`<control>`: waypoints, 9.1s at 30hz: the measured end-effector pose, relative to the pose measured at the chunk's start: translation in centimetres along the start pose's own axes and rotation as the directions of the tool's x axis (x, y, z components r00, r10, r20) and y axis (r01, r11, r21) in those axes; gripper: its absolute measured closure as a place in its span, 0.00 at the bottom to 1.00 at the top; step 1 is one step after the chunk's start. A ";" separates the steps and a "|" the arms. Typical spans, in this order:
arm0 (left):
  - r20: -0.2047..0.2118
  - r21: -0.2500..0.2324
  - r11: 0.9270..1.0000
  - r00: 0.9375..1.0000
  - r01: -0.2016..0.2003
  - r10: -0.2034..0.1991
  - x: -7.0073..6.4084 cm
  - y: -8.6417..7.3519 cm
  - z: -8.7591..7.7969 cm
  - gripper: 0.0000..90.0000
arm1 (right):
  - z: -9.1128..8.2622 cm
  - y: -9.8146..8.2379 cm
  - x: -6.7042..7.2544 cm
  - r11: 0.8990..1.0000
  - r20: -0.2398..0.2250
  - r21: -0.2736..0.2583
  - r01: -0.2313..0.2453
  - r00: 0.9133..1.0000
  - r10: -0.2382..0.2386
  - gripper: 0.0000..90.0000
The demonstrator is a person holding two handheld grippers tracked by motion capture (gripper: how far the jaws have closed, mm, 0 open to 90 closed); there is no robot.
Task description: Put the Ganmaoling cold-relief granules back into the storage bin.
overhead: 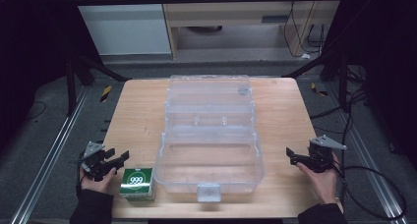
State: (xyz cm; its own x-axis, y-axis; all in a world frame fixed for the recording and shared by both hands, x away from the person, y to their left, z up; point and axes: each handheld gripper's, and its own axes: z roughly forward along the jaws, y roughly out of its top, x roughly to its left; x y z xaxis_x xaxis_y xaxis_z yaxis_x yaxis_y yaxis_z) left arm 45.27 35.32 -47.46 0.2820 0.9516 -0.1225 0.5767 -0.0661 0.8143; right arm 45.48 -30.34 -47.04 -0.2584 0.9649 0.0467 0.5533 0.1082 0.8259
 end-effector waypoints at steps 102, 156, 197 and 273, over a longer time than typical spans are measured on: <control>0.643 0.190 0.461 0.465 -0.867 0.609 -8.4 6.4 -4.1 0.06 | 0.2 -0.6 1.2 0.977 0.016 0.075 0.202 0.979 -0.203 0.03; 0.709 0.259 0.346 0.421 -0.902 0.566 -9.3 3.7 -0.9 0.15 | 0.8 -1.0 1.4 0.968 -0.001 0.116 0.222 0.975 -0.223 0.02; 0.608 0.193 0.418 0.442 -0.888 0.660 -11.5 13.7 -7.1 0.16 | 0.7 -0.9 1.4 0.968 -0.007 0.117 0.221 0.975 -0.222 0.02; 0.713 0.165 0.347 0.354 -0.923 0.605 -18.9 9.9 3.1 0.16 | 1.0 -1.2 1.6 0.964 -0.025 0.132 0.230 0.973 -0.228 0.02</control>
State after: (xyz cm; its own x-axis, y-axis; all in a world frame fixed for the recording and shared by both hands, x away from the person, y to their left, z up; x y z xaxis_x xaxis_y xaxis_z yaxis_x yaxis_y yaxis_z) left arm 48.07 15.72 -38.86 0.9955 0.0832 0.0445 0.0660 -0.9511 0.3019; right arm 45.21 -28.66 -48.58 -0.3979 0.9083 -0.1290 0.5788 0.3576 0.7329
